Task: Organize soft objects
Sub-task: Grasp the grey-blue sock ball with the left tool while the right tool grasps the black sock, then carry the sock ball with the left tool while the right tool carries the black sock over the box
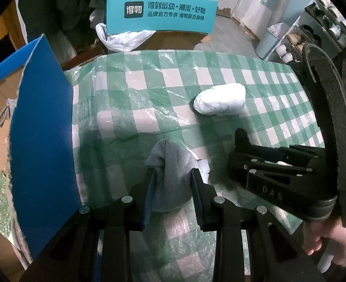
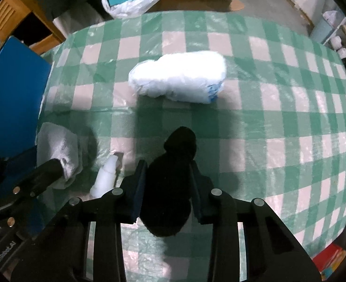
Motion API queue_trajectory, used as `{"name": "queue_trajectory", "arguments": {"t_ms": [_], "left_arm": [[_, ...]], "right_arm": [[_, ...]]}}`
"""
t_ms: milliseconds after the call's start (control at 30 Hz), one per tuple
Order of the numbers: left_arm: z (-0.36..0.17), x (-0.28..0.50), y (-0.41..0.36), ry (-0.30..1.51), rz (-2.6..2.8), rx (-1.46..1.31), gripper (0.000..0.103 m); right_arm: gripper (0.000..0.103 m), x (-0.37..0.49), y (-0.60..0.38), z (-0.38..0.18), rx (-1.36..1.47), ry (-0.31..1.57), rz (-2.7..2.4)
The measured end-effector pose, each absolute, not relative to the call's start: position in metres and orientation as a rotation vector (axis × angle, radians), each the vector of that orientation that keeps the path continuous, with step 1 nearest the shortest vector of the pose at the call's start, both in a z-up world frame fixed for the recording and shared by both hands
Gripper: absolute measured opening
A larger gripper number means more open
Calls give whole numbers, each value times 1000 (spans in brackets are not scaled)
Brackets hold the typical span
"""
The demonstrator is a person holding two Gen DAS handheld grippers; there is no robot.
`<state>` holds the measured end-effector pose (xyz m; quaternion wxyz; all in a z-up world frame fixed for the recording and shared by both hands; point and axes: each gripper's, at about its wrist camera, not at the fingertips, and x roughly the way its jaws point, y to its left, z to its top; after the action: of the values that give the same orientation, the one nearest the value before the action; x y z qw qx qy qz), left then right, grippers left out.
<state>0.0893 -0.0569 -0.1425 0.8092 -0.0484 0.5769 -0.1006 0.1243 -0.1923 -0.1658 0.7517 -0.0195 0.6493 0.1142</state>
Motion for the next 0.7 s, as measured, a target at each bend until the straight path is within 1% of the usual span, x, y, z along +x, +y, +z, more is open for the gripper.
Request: {"name": "queue_trajectory", "arguments": {"t_ms": [200, 700], "left_arm": [[-128, 84, -58, 1202, -218, -98, 30], [-87, 65, -58, 1112, -216, -53, 30]], "right_arm": [[33, 126, -201, -151, -32, 1376, 232], [33, 105, -206, -81, -59, 1231, 268]]}}
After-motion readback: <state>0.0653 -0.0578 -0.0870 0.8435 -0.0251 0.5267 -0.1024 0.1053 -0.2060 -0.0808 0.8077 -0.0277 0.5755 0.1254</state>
